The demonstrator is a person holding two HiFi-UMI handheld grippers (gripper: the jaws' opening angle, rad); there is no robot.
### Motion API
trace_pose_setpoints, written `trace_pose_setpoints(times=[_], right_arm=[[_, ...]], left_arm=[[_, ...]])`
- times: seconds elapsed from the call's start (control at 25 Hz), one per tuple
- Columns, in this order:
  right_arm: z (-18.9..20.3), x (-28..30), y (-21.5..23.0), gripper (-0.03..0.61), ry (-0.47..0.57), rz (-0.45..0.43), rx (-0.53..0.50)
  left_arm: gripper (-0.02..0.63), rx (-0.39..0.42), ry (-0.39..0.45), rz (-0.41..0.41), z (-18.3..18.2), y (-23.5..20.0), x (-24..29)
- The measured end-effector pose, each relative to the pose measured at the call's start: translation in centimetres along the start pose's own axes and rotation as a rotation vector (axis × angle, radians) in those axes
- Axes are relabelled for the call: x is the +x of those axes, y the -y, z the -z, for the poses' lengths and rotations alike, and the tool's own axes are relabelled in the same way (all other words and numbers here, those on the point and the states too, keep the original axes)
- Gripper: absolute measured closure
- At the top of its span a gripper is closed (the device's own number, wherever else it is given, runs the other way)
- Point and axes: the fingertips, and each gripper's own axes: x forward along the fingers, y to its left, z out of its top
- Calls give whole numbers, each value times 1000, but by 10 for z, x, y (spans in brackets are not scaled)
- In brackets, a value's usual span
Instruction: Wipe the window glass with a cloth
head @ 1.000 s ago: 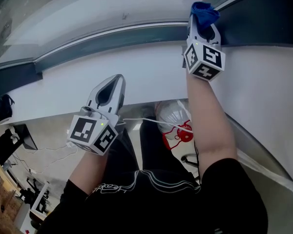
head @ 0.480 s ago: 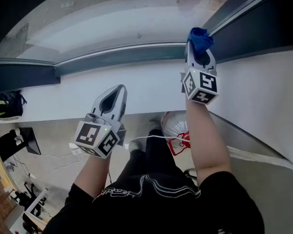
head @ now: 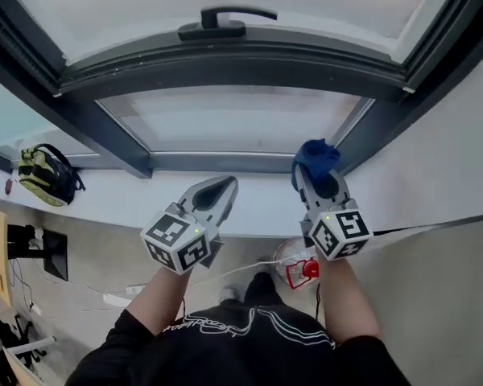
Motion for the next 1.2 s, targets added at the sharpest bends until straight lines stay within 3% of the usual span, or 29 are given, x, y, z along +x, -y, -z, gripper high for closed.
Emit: trace_pose_setpoints(times=[0.16, 0.32, 0.48, 0.64, 0.84, 1.2], right_arm=[[-52, -43, -86, 485, -47, -182, -49], [-86, -77, -138, 485, -61, -253, -68], [-113, -95, -173, 485, -56, -294, -125], [-124, -108, -199, 486, -13, -316, -105], [-127, -114, -220, 486, -14, -333, -108], [-128, -112, -241, 486, -14, -344, -94]], left_arm=[[611, 128, 13, 28, -53, 41, -56], [611, 184, 46, 18, -80, 59, -109], [611, 183, 92, 18, -105, 67, -143], [611, 255, 117, 58, -119, 90, -163], [611, 275, 144, 76, -127, 105, -182], [611, 240, 183, 108, -136, 104, -202]])
